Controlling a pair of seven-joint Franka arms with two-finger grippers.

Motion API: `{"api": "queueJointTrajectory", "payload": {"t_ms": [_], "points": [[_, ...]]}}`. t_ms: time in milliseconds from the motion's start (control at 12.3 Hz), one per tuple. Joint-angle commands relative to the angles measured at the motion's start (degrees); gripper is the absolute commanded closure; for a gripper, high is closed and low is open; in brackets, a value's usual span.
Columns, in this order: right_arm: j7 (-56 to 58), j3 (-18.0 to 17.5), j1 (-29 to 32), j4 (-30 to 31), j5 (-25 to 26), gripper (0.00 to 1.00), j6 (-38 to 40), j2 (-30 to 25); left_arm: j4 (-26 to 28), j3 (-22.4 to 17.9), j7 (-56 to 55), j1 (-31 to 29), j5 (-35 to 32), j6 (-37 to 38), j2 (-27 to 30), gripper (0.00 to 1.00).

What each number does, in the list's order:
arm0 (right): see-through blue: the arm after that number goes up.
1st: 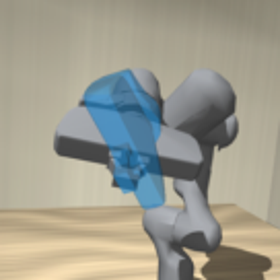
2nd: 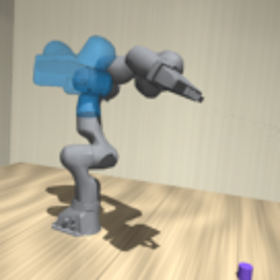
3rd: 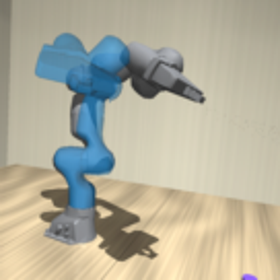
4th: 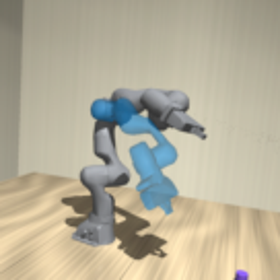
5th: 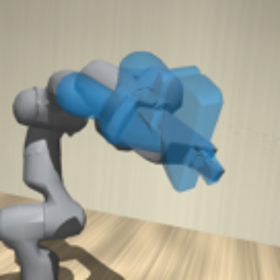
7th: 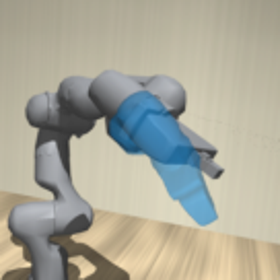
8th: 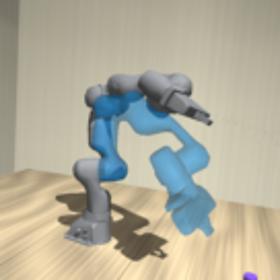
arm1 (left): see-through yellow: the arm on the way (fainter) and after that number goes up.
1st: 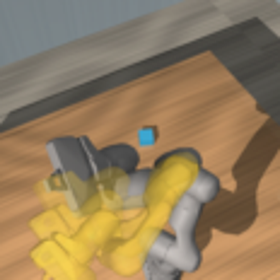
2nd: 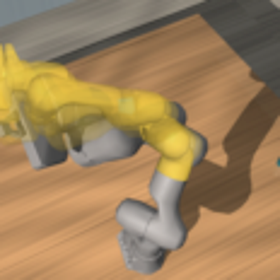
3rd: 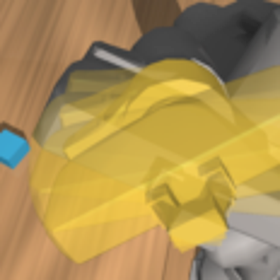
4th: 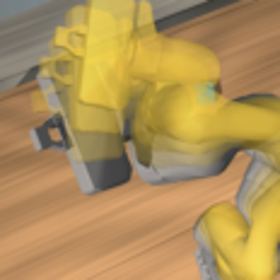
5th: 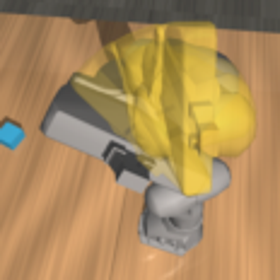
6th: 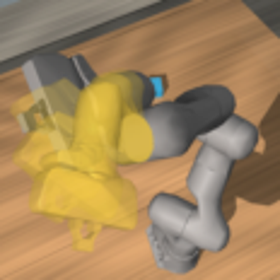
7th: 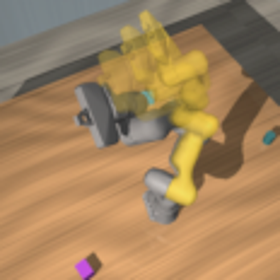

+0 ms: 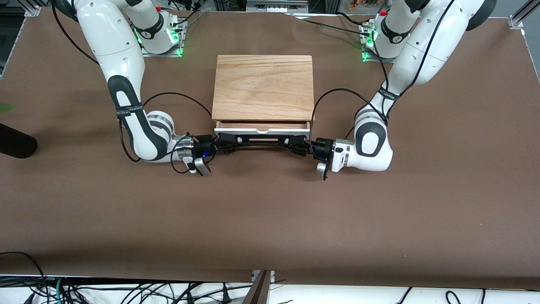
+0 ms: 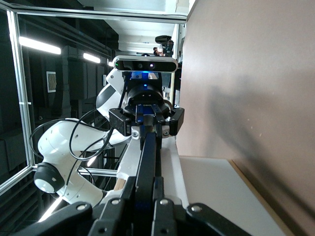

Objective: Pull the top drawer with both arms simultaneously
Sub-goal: 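Pull the handle outward with both grippers, sliding the drawer open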

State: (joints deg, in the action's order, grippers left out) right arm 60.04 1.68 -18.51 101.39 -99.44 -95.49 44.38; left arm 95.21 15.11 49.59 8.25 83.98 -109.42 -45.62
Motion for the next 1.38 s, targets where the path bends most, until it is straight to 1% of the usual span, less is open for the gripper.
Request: {"api": "queueJointTrajectory", "payload": {"t_ms": [0, 243, 486, 730, 1054, 1216, 1297], "points": [[-4.14, -0.01, 3.30, -8.99, -1.81, 1.00, -1.27, 4.30, -6.70, 0.62, -5.91, 0.36, 0.84, 1.23, -1.48, 1.00], [-6.77, -0.01, 4.35, -12.69, -1.72, 1.00, -1.88, 6.24, -11.00, 0.36, -6.17, 0.36, 0.75, 1.23, -5.16, 1.00], [-9.06, -0.01, 4.44, -16.38, -1.72, 1.00, -4.08, 7.99, -15.83, 0.18, -10.03, 1.06, 0.66, 1.14, -7.72, 1.00], [-10.63, 0.08, 5.14, -19.99, -1.63, 1.00, -4.61, 10.11, -18.30, 0.00, -10.22, 1.07, 0.75, 0.88, -9.83, 1.00], [-12.57, 0.08, 5.23, -23.95, -1.72, 1.00, -6.28, 12.22, -19.19, 0.00, -10.13, 1.33, 0.66, 0.70, -11.06, 1.00], [-12.67, 0.08, 5.23, -24.13, -1.63, 1.00, -6.37, 12.31, -19.19, 0.00, -10.04, 1.24, 0.75, 0.61, -11.59, 1.00], [-12.67, 0.08, 5.23, -24.04, -1.63, 0.92, -6.37, 12.31, -19.10, 0.00, -9.95, 1.24, 0.66, 0.61, -11.59, 1.00]]}}
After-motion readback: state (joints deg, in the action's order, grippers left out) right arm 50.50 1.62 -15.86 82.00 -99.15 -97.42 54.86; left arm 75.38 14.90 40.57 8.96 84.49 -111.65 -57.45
